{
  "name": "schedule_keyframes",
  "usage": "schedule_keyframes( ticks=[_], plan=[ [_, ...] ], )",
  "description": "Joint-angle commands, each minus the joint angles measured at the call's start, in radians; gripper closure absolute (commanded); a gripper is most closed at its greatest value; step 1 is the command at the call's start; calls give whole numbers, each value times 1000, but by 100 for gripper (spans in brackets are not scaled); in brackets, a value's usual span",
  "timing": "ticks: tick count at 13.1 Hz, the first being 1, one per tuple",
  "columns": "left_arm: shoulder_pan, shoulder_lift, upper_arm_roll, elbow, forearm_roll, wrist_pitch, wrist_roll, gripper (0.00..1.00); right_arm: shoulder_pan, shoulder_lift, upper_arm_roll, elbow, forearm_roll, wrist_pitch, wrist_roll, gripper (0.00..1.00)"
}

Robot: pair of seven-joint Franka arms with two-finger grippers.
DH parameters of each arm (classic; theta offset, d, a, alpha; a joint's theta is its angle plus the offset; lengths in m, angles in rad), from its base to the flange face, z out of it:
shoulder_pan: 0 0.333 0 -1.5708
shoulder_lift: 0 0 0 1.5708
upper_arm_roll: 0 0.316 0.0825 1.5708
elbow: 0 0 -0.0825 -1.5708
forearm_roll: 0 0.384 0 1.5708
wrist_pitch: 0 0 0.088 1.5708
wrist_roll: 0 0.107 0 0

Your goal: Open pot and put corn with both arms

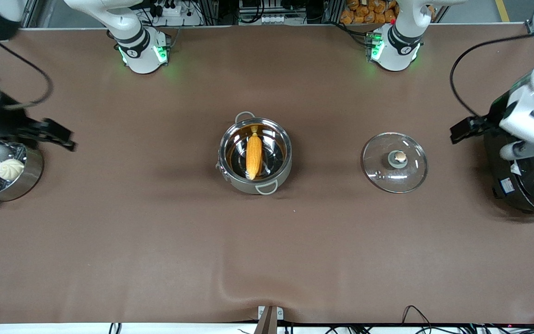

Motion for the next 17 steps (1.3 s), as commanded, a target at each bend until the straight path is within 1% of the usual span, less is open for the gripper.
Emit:
schedule_keyframes(
  ticks=[1, 3, 4, 5, 6, 8, 10, 14, 17],
  plan=[
    [4, -3, -13, 37, 18, -82, 11, 0, -50, -49, -17, -41, -2, -50, -60, 0],
    [10, -29, -4, 9, 1, -86, 22, 0, -64, -74, -17, -72, -8, -64, -68, 0],
    [51, -44, -13, -2, -16, -75, 22, 0, -72, -80, -17, -86, -17, -58, -97, 0],
    [64, -61, -16, -23, -27, -57, 24, 0, -74, -83, -19, -96, -34, -51, -129, 0],
    [70, -87, -19, -58, -27, -40, 24, 0, -74, -83, -19, -98, -63, -49, -143, 0],
    [71, -126, -19, -114, -27, 2, 25, 0, -83, -89, -20, -98, -77, -57, -143, 0],
    [71, -114, -19, -103, -19, 2, 27, 0, -83, -89, -20, -98, -78, -60, -143, 0],
    [73, -69, -25, -53, -22, -1, 57, 0, -83, -86, -20, -98, -69, -52, -141, 0],
    [73, -68, -37, -51, -14, -3, 57, 0, -72, -80, -20, -109, -69, -41, -134, 0]
  ],
)
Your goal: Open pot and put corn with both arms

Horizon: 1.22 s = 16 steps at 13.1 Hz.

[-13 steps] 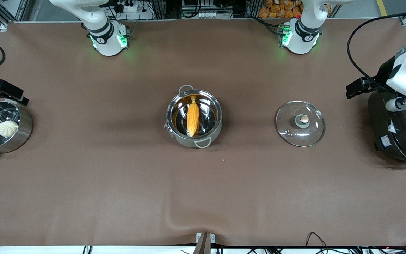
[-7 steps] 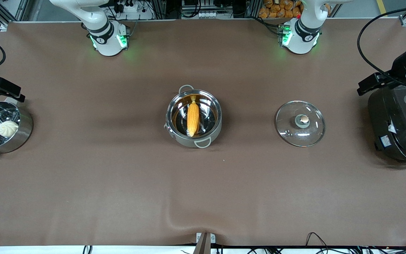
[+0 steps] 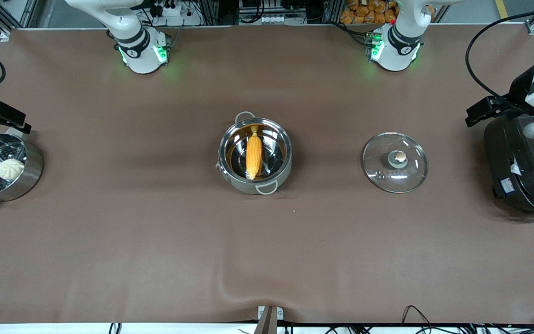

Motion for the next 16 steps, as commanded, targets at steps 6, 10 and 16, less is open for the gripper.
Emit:
schedule_keyframes(
  ticks=[6, 10, 16],
  plan=[
    [14, -1, -22, 21, -1, -15, 19, 0, 28, -25, 12, -27, -9, -91, 29, 0],
    [14, -4, -22, 21, -1, -34, 10, 0, 36, -30, 13, 39, -4, -167, 62, 0],
    [12, -4, -22, 21, 6, -37, 13, 0, 34, -25, 13, 36, -4, -161, 60, 0]
  ],
)
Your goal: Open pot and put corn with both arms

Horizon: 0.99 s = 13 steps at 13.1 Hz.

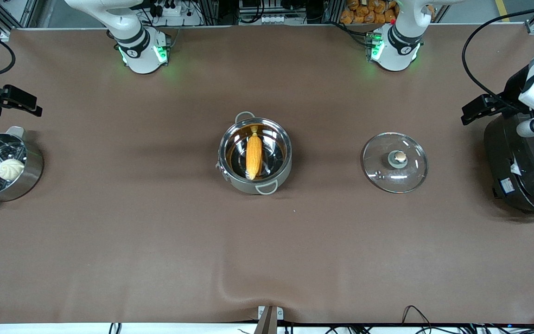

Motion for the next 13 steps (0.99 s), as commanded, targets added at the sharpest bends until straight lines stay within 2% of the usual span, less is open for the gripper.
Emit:
schedule_keyframes(
  ticks=[1, 13],
  plan=[
    [10, -4, -11, 13, 6, -22, 13, 0, 2, -7, 0, 0, -5, -6, 17, 0],
    [11, -4, -8, 30, 9, -37, 22, 0, 2, -4, 2, -3, 2, -4, 17, 0]
  ],
)
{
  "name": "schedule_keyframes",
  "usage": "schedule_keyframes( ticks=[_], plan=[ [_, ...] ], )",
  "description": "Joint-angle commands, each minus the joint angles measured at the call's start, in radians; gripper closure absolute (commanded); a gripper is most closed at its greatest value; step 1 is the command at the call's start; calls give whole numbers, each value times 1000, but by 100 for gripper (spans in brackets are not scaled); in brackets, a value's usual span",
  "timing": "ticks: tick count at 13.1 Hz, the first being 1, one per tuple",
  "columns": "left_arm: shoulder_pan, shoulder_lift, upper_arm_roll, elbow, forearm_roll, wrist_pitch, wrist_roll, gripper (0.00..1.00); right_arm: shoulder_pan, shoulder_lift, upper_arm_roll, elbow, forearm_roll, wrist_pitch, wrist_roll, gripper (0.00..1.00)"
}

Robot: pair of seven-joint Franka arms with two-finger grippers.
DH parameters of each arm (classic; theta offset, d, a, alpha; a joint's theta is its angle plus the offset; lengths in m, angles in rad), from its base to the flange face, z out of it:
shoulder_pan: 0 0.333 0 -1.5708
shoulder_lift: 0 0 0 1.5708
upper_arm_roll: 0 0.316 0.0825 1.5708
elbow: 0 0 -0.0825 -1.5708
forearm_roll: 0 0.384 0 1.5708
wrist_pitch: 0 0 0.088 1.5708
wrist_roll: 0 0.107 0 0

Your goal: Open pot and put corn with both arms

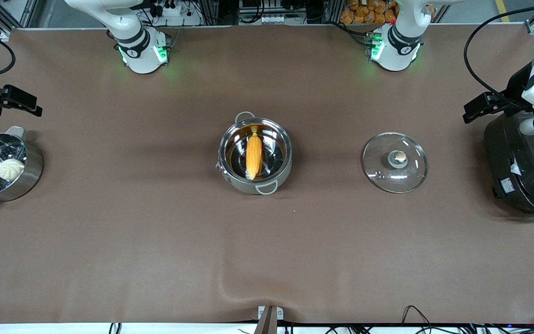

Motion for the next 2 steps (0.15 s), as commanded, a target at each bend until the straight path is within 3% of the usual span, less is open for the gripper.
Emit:
schedule_keyframes(
  ticks=[1, 2],
  plan=[
    [10, -1, -9, 15, 9, -20, 21, 0, 2, -4, 2, -2, 3, -4, 15, 0],
    [8, 4, -9, 15, 9, -20, 19, 0, 2, -4, 2, -2, 3, -4, 14, 0]
  ],
)
